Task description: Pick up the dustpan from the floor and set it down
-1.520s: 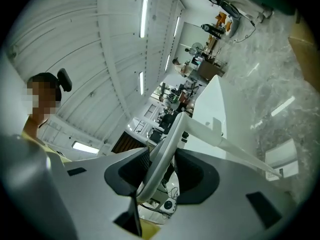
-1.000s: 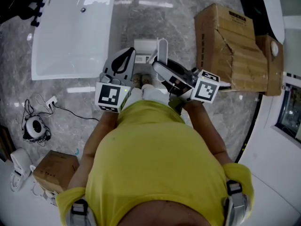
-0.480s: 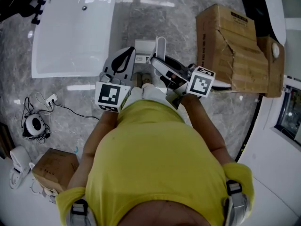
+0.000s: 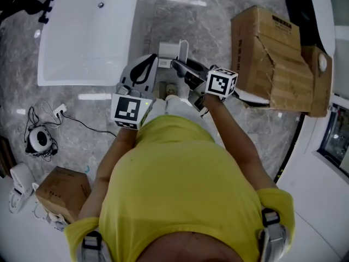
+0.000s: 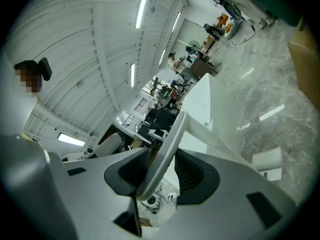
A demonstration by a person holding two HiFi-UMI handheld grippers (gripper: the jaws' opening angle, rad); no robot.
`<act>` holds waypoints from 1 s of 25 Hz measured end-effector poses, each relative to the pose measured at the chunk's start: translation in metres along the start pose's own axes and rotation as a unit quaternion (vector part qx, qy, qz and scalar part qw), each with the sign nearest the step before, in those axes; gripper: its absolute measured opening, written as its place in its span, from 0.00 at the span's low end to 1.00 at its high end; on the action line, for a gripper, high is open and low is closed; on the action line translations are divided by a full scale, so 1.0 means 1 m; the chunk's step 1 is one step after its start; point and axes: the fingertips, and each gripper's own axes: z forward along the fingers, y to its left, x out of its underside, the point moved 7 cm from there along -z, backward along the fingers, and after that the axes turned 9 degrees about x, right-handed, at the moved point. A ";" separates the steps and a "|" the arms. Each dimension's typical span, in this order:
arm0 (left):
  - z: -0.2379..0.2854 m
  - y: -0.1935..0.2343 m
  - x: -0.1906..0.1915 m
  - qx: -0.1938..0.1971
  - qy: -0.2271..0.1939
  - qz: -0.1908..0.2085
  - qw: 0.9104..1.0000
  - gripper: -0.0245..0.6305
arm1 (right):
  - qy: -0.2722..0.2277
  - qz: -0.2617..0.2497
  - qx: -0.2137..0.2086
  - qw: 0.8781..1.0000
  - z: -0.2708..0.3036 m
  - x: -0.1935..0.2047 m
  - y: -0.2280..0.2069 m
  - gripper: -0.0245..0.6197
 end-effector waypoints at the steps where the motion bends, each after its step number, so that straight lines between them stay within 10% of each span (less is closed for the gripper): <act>1: 0.000 0.000 0.000 -0.001 0.001 -0.001 1.000 0.04 | 0.002 0.000 0.007 1.000 0.002 0.001 -0.007 0.28; 25: -0.008 0.001 0.006 0.001 0.002 -0.009 1.000 0.04 | 0.085 -0.057 0.160 0.982 0.022 0.026 -0.077 0.36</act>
